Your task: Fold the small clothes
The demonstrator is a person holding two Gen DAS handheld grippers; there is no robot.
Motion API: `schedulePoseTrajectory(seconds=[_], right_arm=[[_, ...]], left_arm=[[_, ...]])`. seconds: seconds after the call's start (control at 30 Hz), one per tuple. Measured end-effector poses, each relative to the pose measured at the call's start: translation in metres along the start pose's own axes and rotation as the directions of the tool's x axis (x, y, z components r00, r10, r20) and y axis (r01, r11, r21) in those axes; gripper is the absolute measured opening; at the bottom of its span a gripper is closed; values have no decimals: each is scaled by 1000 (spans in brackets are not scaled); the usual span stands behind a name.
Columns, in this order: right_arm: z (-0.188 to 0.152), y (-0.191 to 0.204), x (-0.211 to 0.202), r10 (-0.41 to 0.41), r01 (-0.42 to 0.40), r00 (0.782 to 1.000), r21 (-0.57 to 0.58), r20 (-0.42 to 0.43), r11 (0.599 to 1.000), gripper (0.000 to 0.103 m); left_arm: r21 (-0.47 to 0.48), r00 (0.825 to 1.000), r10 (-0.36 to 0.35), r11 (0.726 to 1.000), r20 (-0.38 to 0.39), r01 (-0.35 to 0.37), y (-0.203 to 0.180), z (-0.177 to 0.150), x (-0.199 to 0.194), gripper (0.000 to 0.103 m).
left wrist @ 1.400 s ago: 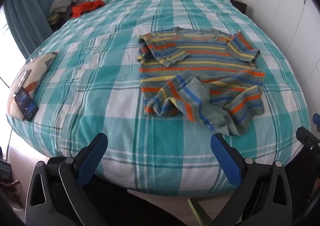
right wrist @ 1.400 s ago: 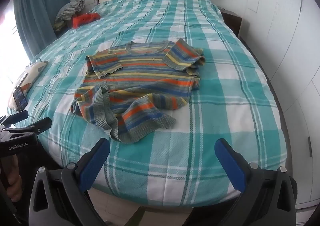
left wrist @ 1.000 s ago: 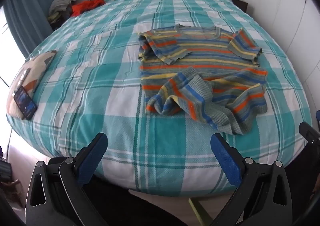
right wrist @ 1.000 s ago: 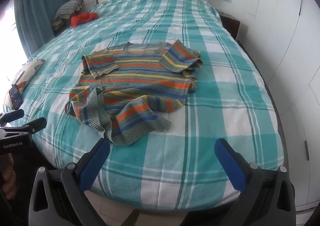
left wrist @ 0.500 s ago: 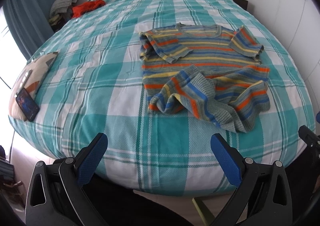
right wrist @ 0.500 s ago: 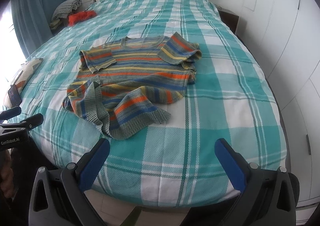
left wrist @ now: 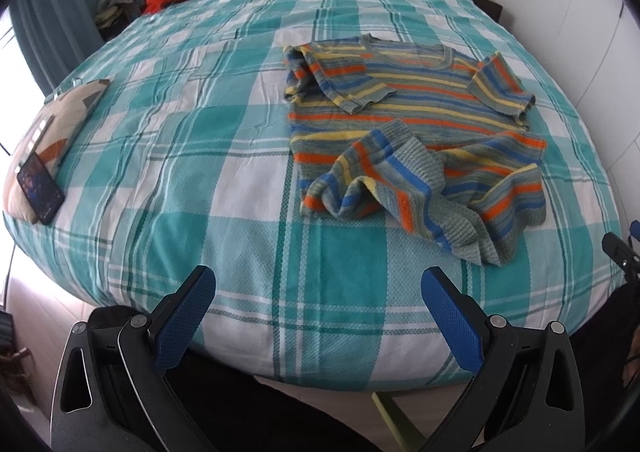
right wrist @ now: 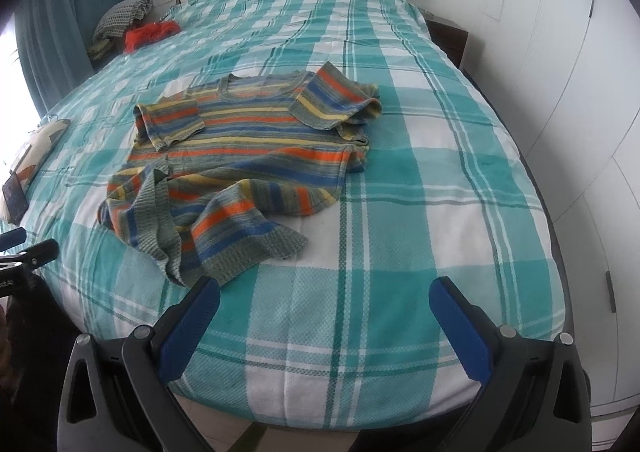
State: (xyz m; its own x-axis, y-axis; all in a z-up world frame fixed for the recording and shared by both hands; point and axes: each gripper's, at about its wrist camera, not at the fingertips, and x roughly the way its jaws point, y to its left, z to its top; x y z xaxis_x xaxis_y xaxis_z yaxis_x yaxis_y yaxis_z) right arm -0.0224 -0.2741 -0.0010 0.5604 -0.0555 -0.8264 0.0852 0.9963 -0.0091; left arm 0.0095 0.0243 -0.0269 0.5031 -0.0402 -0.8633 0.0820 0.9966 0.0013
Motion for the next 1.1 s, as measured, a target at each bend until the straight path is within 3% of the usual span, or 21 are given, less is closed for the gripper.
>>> schedulePoseTrajectory(seconds=[0.13, 0.5, 0.93, 1.0, 1.1], right_arm=[[8, -2, -3, -40, 40, 999, -18, 17, 999, 103], [8, 2, -10, -109, 109, 994, -21, 29, 994, 103], [3, -1, -10, -127, 128, 992, -19, 17, 992, 103], [3, -1, -7, -93, 93, 995, -22, 23, 995, 103], [4, 0, 11, 65, -61, 996, -72, 58, 996, 103]], left_arm=[[-1, 1000, 29, 1000, 11, -29, 4, -2, -2, 103], [10, 1000, 15, 1000, 13, -15, -2, -7, 0, 103], [-3, 1000, 19, 1000, -11, -19, 3, -10, 2, 103], [-6, 1000, 15, 1000, -11, -15, 5, -11, 3, 103], [-19, 1000, -17, 1000, -22, 17, 9, -10, 4, 103]])
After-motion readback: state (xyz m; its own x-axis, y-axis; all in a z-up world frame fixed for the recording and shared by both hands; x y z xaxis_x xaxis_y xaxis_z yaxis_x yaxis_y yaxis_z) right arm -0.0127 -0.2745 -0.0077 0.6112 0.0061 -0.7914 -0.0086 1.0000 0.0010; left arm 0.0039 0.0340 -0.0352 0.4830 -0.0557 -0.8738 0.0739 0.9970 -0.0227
